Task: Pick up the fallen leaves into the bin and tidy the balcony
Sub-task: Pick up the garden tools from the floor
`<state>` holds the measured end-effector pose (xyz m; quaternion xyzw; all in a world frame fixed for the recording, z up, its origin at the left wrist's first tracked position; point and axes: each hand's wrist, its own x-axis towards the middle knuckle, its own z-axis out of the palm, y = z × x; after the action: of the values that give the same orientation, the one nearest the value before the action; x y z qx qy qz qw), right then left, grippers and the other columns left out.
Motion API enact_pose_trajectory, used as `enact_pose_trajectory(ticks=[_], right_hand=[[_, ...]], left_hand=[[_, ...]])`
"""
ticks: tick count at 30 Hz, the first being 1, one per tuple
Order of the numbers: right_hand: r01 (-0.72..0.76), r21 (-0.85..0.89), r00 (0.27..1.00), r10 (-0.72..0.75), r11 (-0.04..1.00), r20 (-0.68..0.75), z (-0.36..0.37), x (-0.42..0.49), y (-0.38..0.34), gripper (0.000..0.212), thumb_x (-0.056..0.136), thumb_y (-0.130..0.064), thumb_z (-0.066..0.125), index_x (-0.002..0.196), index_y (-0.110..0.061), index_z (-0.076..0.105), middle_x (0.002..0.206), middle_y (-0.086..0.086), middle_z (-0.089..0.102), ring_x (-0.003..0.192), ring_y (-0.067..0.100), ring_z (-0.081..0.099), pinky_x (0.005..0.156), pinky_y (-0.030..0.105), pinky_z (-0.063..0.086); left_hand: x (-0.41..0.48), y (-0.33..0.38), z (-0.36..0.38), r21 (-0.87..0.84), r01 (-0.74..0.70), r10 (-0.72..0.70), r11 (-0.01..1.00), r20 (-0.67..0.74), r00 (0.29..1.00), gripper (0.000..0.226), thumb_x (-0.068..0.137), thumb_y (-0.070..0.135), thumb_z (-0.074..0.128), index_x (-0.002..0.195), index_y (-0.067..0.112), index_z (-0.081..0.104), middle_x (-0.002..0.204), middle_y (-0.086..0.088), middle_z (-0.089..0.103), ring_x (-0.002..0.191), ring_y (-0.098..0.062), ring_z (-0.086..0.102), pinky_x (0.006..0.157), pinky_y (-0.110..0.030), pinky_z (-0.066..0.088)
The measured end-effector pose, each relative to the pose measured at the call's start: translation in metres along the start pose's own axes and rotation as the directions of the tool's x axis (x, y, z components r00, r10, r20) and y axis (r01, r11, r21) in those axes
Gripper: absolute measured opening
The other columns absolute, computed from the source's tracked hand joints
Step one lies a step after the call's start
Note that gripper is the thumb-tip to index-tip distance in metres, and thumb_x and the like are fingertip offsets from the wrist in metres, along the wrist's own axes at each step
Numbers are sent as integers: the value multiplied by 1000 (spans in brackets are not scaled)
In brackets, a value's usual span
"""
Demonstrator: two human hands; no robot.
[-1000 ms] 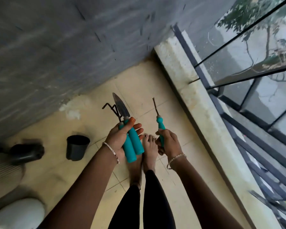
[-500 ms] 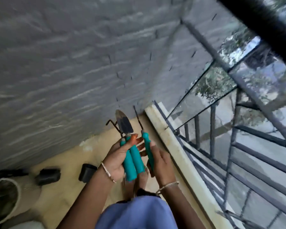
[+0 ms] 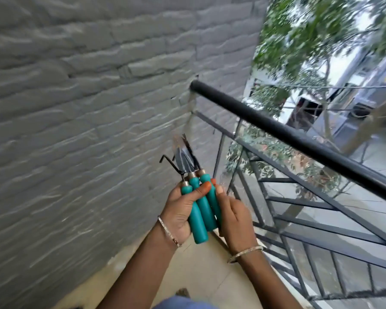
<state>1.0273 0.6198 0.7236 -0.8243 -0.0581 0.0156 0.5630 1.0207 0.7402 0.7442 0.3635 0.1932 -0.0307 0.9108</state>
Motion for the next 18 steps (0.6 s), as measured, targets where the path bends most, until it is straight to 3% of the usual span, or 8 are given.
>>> enact_pose_trajectory(ticks=[2, 4, 6, 8, 10, 14, 18], right_hand=[[-109, 123, 994, 112, 986, -18, -24, -10, -7, 65, 89, -67, 44, 67, -7, 57, 52, -3, 47, 50, 15, 46, 51, 34, 37], [-300, 286, 949, 316, 910, -10, -48, -22, -11, 61, 89, -63, 47, 78, -5, 60, 53, 3, 48, 47, 18, 48, 53, 35, 40], [-497, 484, 854, 505, 720, 126, -79, -48, -13, 50, 94, -56, 47, 90, -9, 62, 54, 4, 53, 43, 17, 50, 52, 30, 44], [-615, 596, 769, 560, 516, 309, -110, -85, -13, 53, 94, -55, 47, 104, -5, 63, 70, 11, 64, 55, 20, 62, 55, 32, 54], [-628, 678, 747, 539, 381, 389, -139, -120, -10, 63, 92, -53, 51, 117, 4, 60, 93, 22, 68, 73, 30, 68, 61, 41, 61], [-547, 814, 783, 465, 199, 413, -198, -182, -11, 63, 92, -38, 52, 129, 14, 53, 117, 34, 62, 92, 44, 70, 75, 56, 58], [-467, 867, 810, 477, 172, 342, -248, -239, -5, 55, 93, -36, 49, 125, 7, 61, 127, 30, 59, 123, 45, 54, 100, 64, 43]], left_hand=[[-13, -3, 21, 31, -53, 51, 998, 38, 998, 39, 70, 4, 73, 109, 6, 65, 105, -16, 72, 91, -25, 72, 71, -32, 59], [-24, -9, 39, 37, -108, 105, 993, 86, 991, 40, 70, 3, 72, 109, 7, 64, 105, -18, 71, 93, -27, 71, 73, -34, 59], [-42, -21, 61, 58, -160, 151, 985, 136, 979, 40, 70, 3, 73, 108, 8, 65, 107, -20, 70, 97, -29, 69, 79, -37, 58], [-63, -41, 81, 84, -205, 187, 975, 186, 965, 38, 71, 3, 74, 107, 9, 66, 110, -21, 69, 99, -30, 68, 87, -41, 55], [-85, -64, 99, 123, -235, 202, 964, 235, 951, 37, 72, 3, 74, 108, 9, 67, 109, -20, 70, 99, -30, 68, 90, -43, 54], [-135, -119, 133, 141, -211, 153, 967, 341, 928, 41, 74, 2, 71, 114, 5, 63, 106, -17, 72, 99, -28, 70, 82, -35, 58], [-178, -169, 165, 167, -188, 97, 968, 442, 892, 34, 73, 3, 72, 106, 9, 66, 105, -16, 73, 98, -27, 70, 78, -32, 57]])
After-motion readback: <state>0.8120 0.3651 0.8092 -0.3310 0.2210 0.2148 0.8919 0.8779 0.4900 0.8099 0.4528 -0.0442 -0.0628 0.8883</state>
